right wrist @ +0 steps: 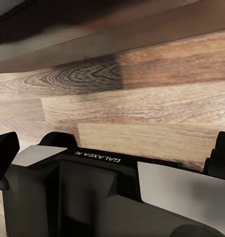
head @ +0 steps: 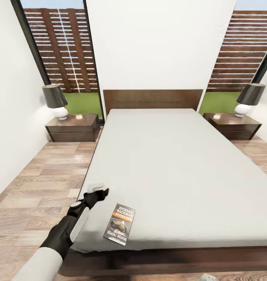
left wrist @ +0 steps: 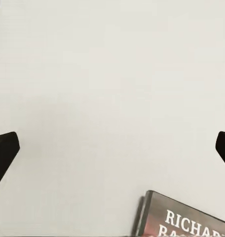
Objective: In the bedroom, move the book from the bed onto either nightstand, and place the two sandals side by side next to the bed.
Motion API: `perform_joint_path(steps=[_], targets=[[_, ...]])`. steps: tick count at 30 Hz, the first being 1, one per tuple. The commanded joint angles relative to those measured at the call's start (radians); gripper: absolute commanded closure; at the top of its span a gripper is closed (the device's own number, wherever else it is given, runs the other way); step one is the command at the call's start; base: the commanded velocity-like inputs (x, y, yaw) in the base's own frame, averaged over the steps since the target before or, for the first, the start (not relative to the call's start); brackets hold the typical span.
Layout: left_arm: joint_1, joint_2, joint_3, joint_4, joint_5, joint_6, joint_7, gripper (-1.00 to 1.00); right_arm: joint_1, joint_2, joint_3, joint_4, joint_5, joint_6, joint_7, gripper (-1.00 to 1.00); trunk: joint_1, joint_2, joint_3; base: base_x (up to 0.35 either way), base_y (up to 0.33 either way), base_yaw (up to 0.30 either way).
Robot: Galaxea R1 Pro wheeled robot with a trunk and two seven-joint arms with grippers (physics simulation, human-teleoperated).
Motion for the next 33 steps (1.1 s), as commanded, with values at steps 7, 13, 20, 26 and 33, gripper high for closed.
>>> perform_joint_path(steps=[7, 13, 20, 26, 33], targets=[[0.001, 0.067, -0.004, 0.042, 0.054, 0.000, -0.124, -1.00, 0.000, 0.001, -0.002, 0.000, -0.008, 0.010, 0.003, -1.00, 0.000, 0.000, -0.001, 0.000, 0.000, 0.000], [0.001, 0.126, -0.004, 0.171, 0.059, -0.004, -0.394, -1.00, 0.000, 0.001, -0.003, 0.000, -0.008, 0.010, 0.003, -1.00, 0.000, 0.000, -0.001, 0.000, 0.000, 0.000], [0.001, 0.191, -0.004, 0.352, 0.057, -0.014, -0.793, -1.00, 0.000, 0.001, -0.002, 0.001, -0.008, 0.010, 0.003, -1.00, 0.000, 0.000, -0.001, 0.000, 0.000, 0.000], [0.001, 0.235, -0.004, 0.523, 0.056, -0.079, -1.069, -1.00, 0.000, 0.002, -0.002, 0.001, -0.008, 0.010, 0.003, -1.00, 0.000, 0.000, -0.001, 0.000, 0.000, 0.000], [0.002, 0.268, -0.004, 0.875, 0.060, -0.367, -1.247, -1.00, 0.000, 0.001, -0.002, 0.001, -0.008, 0.010, 0.003, -1.00, 0.000, 0.000, -0.001, 0.000, 0.000, 0.000]])
